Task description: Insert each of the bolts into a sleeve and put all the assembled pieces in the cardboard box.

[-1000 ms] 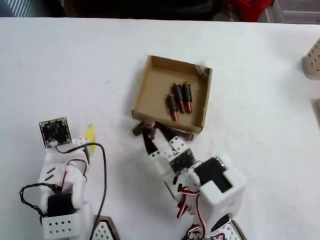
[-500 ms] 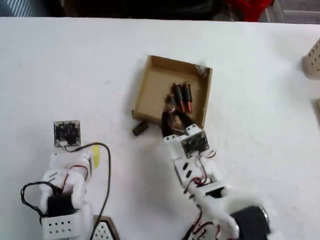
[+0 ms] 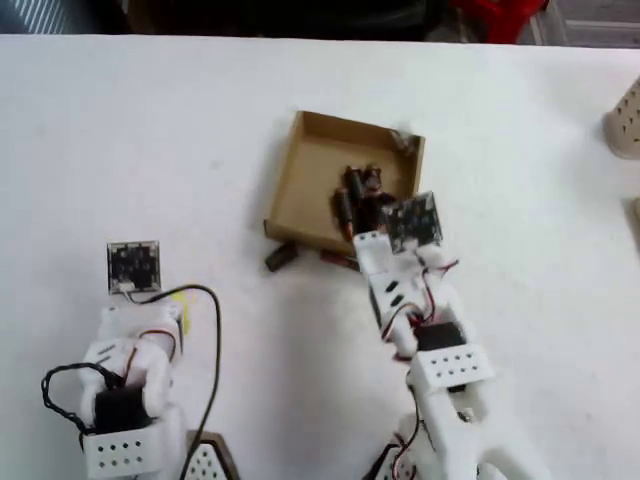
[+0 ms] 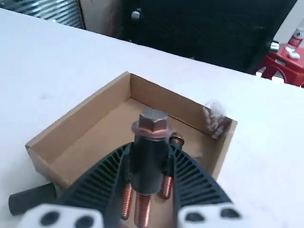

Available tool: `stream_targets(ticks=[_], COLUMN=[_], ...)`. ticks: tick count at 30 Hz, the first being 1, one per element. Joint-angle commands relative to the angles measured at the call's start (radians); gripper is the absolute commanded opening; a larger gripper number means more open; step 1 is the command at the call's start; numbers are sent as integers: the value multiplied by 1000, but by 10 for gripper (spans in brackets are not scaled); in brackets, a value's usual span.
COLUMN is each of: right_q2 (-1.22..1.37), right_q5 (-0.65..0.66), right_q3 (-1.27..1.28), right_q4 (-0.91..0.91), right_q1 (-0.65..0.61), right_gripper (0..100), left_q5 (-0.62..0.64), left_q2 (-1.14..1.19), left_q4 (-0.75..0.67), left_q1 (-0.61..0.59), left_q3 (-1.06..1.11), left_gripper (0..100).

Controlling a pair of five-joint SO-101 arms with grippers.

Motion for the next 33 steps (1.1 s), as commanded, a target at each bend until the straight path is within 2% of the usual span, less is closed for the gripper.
stream_targets(ticks=[1,4,11,20,25,29,33], right_q2=[-1,81,418,878,1059,1167,1218], right_q5=[-6,-5,-3,-2,-2,-2,-6], right_q3=[-216,-322,-597,-1105,-1356,-1478,-1511], right_q4=[137,162,188,610,828,923,944], right_q1=[19,19,19,7,-48,-85,-117], right_gripper=[17,17,17,18,18,18,18], left_q5=[-54,-127,-133,-137,-137,-137,-137], left_q2=[-5,-5,-5,-5,-5,-5,-5], left_q4=[0,3,3,26,25,25,25], left_q1=[-4,-4,-2,-2,-2,-4,-5], left_q3=[-2,-2,-2,-2,-2,-2,-2], left_gripper=[15,46,23,23,23,23,23])
